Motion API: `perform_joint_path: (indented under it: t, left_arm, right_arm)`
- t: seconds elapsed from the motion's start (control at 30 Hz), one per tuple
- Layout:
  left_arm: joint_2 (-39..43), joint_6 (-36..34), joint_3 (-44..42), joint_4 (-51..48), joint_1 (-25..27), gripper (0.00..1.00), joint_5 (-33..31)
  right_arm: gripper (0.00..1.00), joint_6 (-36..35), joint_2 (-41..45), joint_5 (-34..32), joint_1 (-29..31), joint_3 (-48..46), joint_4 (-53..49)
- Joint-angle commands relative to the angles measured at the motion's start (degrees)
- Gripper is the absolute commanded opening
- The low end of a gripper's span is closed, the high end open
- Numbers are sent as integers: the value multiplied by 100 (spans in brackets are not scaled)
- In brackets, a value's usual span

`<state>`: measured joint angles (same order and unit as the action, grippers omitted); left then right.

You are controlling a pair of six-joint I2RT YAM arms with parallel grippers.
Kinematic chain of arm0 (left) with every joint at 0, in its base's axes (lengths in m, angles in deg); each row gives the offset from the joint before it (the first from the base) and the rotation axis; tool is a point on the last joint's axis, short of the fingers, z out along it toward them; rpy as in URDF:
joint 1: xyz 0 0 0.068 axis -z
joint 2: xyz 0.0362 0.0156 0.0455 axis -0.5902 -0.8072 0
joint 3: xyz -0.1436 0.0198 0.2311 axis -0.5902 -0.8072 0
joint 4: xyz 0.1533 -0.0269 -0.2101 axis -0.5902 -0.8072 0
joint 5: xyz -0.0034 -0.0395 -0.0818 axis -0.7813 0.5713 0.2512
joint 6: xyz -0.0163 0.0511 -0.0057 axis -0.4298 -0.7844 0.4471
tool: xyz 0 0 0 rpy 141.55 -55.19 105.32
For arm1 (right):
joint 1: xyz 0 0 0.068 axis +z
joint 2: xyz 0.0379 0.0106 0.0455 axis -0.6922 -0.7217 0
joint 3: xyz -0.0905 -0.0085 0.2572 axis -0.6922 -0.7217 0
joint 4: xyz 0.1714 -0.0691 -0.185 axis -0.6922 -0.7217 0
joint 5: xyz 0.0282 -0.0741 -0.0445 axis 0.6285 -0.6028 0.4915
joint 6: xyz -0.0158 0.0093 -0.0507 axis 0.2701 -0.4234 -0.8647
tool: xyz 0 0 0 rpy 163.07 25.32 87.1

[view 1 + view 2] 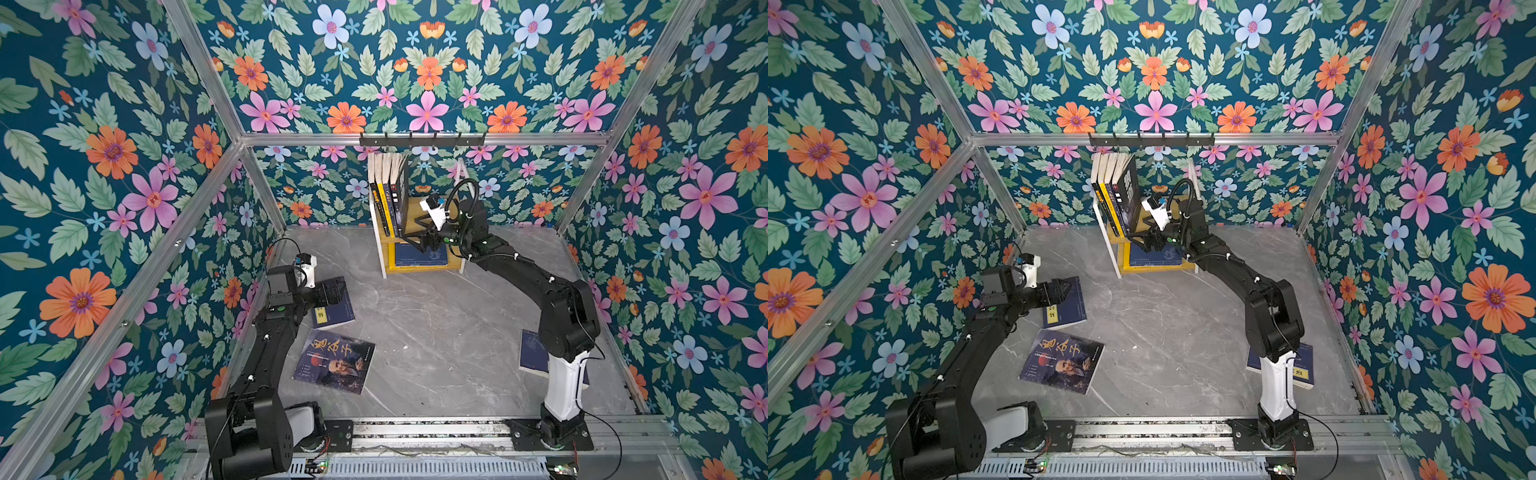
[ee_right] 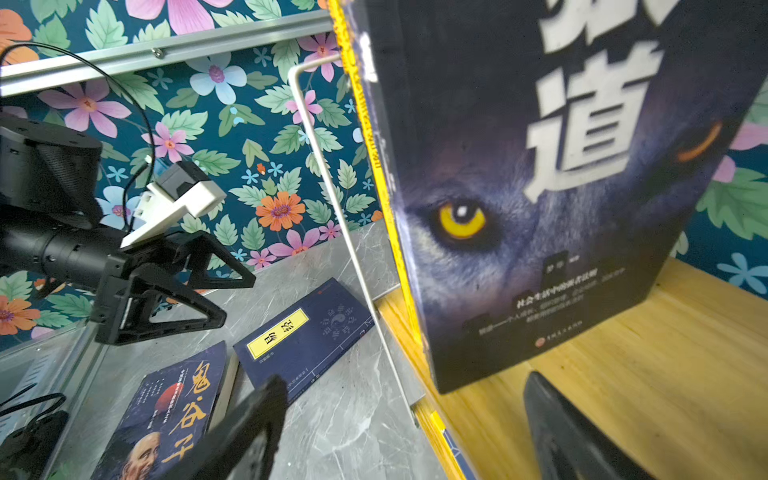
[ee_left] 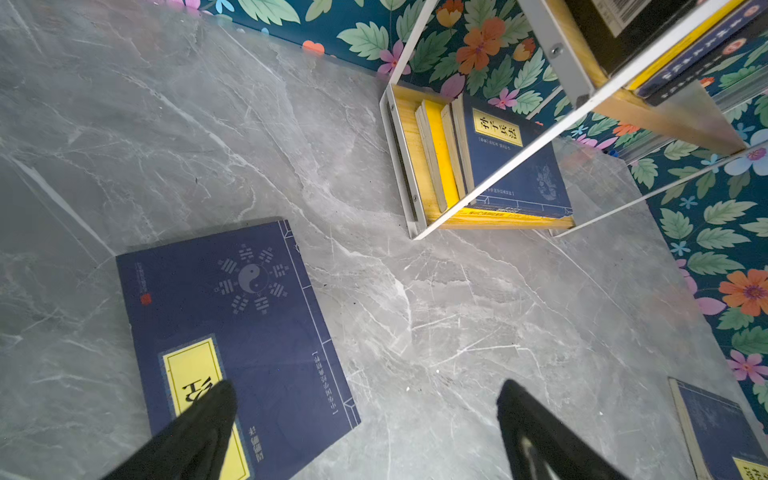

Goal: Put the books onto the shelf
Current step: 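Press the wolf book into place on the shelf with the right gripper, then release the wolf book and withdraw the right gripper toward the table books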

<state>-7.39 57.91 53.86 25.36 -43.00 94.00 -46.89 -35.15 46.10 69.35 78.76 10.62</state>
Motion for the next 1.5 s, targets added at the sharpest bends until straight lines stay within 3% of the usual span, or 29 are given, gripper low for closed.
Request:
perform_joint_path:
  t: [0.0,0.2,0.4,0.77,1.17,1.47]
  left_arm:
    - [-33,187,53,15,-37,100,-21]
    - [-29,275,95,-14,-147,100,-140]
    - [-178,427,248,-127,-243,100,-465]
    - [-925,955,418,-137,-874,99,-297]
    - [-2343,567,734,-337,-1032,97,-532]
    - [-3721,343,1566,-693,-868,95,-142]
  right_arm:
    - [88,-36,249,-103,10,-206,314]
    - [87,53,690,-403,116,-541,238]
    - [87,-137,1178,-1565,693,-931,-526]
    - [81,1884,1370,-3065,1646,-1815,-707]
    - [78,2852,746,-3063,2111,-2355,17]
    - [77,2740,1343,-3162,2139,-3522,434]
